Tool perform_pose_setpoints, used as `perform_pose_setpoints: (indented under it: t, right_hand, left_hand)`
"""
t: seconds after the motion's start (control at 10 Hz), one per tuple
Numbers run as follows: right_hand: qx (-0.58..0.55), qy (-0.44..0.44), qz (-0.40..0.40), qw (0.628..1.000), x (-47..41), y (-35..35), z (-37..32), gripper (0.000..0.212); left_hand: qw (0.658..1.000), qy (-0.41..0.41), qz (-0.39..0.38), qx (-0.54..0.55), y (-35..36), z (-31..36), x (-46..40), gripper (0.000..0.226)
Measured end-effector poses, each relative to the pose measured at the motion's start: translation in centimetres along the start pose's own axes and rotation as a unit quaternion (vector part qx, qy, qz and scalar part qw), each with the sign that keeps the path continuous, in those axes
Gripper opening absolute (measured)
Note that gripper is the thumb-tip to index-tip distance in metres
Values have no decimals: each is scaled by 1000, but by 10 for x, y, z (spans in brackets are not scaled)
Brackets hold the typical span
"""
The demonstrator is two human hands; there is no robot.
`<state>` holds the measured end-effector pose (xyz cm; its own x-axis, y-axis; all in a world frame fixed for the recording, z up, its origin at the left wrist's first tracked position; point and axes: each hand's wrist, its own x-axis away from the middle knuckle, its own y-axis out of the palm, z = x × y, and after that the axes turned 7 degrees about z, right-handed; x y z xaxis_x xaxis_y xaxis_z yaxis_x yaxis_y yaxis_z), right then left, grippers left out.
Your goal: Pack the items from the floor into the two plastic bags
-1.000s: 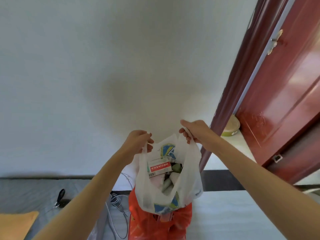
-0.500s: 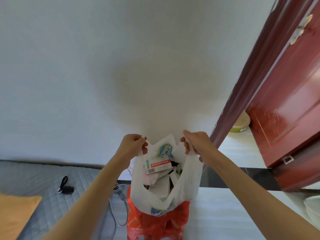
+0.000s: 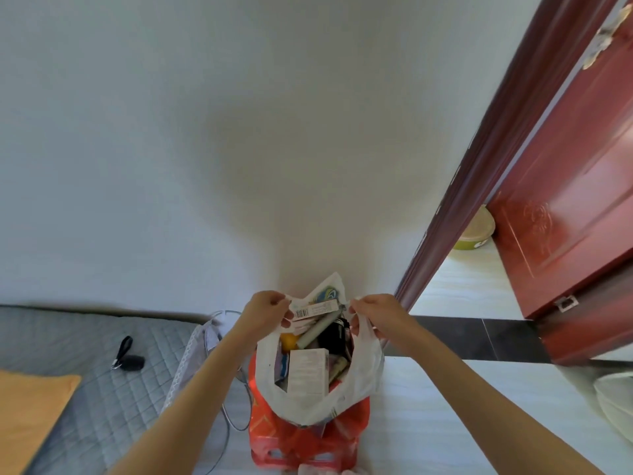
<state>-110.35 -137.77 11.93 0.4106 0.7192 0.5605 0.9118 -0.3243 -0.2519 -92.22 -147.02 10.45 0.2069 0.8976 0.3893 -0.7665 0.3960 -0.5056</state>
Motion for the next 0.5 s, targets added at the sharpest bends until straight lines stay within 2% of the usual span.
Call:
perform_pose_setpoints:
  t: [0.1,0.2,0.4,0.5]
  right_hand:
    - [13,1,-9,1000,-2,3,4,18]
    - [50,-21,-3,999,-6,6,6,19]
    - [209,-112,27,971,-7,7,-1,21]
    - [208,-113,61,970,-10,4,-5,24]
  left_hand:
    - [996,37,-25,-77,0,-5,2,19]
    - [991,63,-17,-119,1,-12,1,22]
    - [983,106,13,-149,-6,-10,-1,30]
    - [983,123,18,-138,-11,-4,1,30]
